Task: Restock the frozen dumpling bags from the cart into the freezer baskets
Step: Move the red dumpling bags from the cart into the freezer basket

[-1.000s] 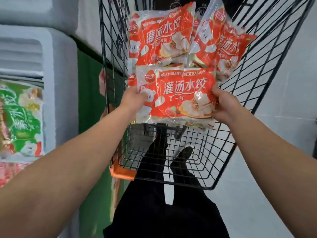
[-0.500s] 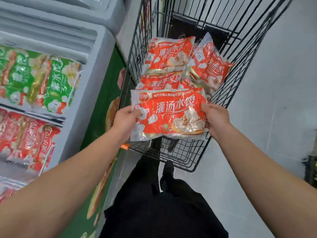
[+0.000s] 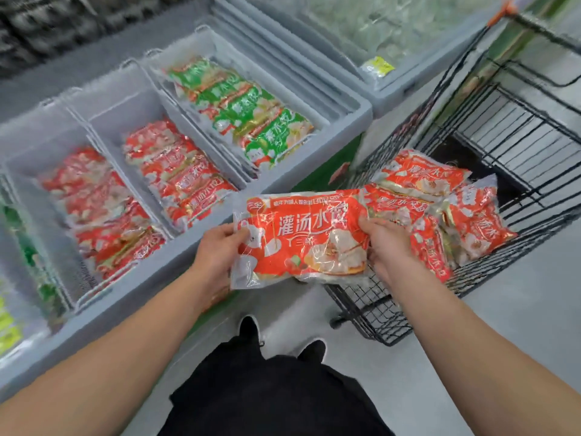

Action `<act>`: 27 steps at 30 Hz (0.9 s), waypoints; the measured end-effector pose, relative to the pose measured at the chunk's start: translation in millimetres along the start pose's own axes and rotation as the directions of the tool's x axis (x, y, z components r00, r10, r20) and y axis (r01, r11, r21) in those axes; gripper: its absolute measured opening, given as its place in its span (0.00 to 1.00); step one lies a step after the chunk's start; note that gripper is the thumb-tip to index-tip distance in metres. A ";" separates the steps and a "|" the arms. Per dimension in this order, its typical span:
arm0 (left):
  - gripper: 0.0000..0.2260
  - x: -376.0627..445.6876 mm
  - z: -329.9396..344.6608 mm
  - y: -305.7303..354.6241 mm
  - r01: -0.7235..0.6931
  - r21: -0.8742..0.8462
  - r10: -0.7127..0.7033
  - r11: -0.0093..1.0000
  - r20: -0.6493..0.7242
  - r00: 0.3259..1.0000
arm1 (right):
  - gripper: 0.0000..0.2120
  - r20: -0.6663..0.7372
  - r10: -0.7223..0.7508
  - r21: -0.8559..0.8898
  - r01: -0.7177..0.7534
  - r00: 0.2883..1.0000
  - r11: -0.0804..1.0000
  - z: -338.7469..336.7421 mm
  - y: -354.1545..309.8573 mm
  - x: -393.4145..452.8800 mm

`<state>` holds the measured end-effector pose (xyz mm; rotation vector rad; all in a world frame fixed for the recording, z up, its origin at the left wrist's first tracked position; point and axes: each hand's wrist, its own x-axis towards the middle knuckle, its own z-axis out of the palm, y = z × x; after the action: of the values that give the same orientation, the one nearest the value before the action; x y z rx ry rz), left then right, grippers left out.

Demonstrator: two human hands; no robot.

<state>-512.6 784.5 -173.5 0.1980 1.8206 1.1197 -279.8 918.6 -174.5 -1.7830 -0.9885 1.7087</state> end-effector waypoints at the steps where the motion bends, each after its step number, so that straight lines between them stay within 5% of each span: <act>1: 0.06 -2.8 -16.9 -1.9 -0.014 -0.019 0.013 1.000 -0.038 0.999 | 0.03 0.035 -0.013 -0.022 0.013 0.999 1.000 18.8 -4.9 -3.4; 7: 0.08 1.8 -128.7 -22.1 -0.016 -0.163 -0.024 0.987 -0.242 0.970 | 0.03 0.208 -0.029 -0.127 0.057 0.978 0.990 149.1 -7.7 -20.5; 14: 0.05 30.7 -224.0 -30.0 0.032 -0.230 -0.093 0.973 -0.260 0.961 | 0.02 0.277 -0.027 -0.231 0.093 0.961 0.969 267.1 -5.4 -32.9; 27: 0.02 139.0 -252.9 28.2 0.069 -0.176 -0.125 0.982 -0.332 0.935 | 0.10 0.343 -0.078 -0.450 0.237 0.936 0.861 392.9 -67.9 41.3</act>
<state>-794.2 724.9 -209.2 -0.1943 2.0042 1.2846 -679.8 937.8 -191.6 -1.6676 -1.7918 1.7772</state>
